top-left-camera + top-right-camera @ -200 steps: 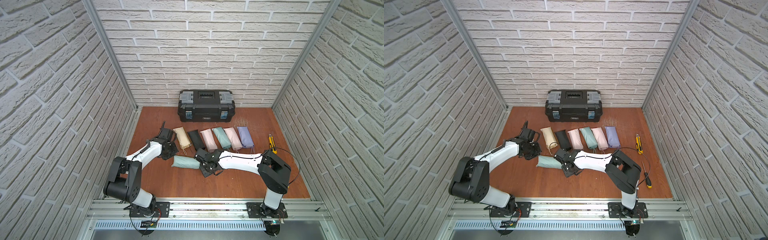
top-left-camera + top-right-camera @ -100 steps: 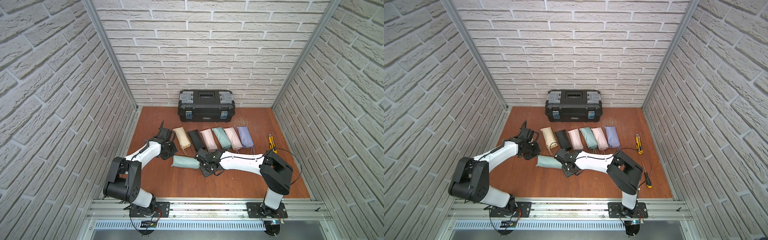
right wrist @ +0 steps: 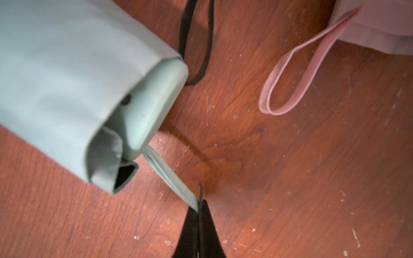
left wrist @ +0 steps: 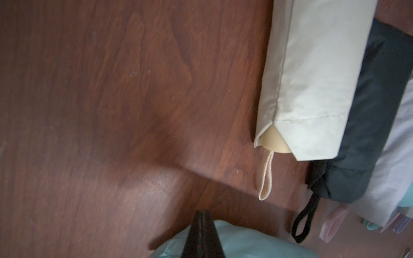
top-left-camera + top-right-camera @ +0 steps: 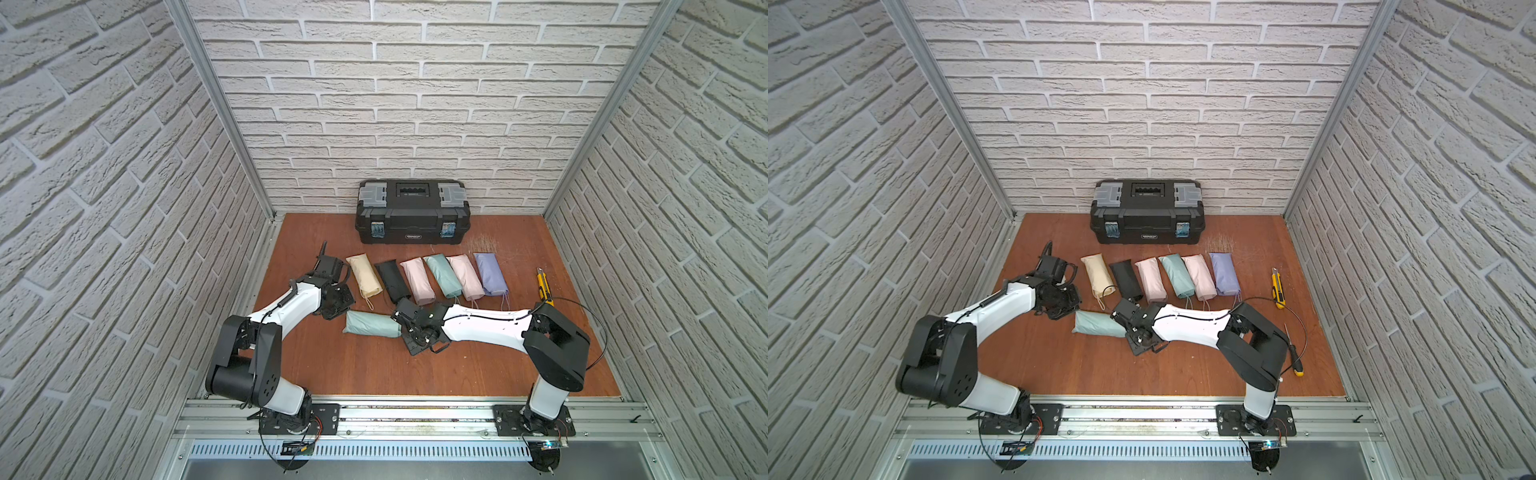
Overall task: Take umbrellas out of sleeves
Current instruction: Take out the umbrella from the umbrella sleeve.
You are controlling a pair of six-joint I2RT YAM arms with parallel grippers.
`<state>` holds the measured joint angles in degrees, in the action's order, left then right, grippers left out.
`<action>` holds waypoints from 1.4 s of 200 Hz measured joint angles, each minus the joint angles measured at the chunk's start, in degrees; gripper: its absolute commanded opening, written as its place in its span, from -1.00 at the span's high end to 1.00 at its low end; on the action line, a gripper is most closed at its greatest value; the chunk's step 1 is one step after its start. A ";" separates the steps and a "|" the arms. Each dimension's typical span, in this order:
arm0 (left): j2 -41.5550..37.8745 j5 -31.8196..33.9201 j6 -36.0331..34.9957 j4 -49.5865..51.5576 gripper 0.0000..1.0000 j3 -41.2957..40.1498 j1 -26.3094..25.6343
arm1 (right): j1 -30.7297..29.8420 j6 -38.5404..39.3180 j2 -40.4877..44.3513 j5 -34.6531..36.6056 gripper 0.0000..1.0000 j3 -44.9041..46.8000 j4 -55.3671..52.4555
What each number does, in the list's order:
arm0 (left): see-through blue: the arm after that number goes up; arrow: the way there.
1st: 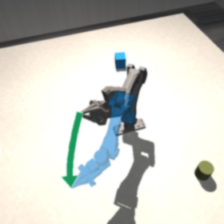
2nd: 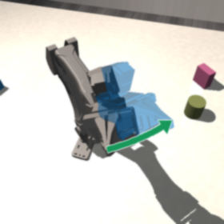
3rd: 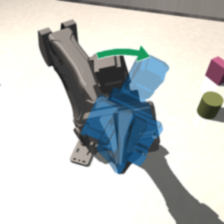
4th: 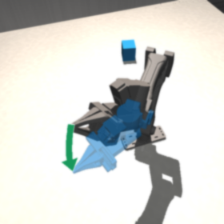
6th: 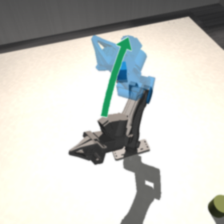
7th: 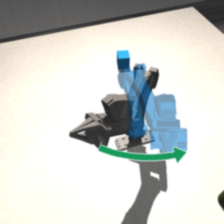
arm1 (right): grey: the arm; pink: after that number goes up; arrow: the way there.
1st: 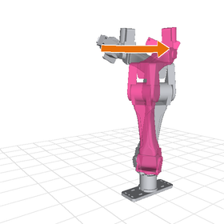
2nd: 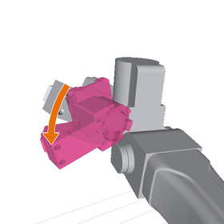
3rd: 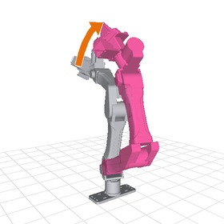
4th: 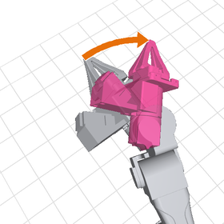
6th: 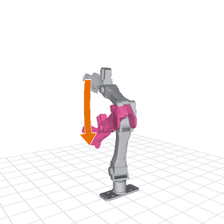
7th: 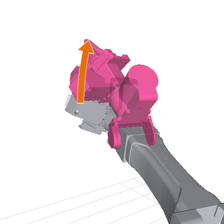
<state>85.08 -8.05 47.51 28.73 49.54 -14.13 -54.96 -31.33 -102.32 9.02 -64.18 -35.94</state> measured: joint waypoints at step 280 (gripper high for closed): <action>-0.07 -1.44 -0.46 0.50 1.00 0.00 0.90 | 0.00 -1.46 2.99 0.46 0.94 4.87 3.02</action>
<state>85.01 -9.50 47.05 29.23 49.54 -13.23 -54.96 -32.80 -99.33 9.47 -59.31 -32.93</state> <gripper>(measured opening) 0.048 0.053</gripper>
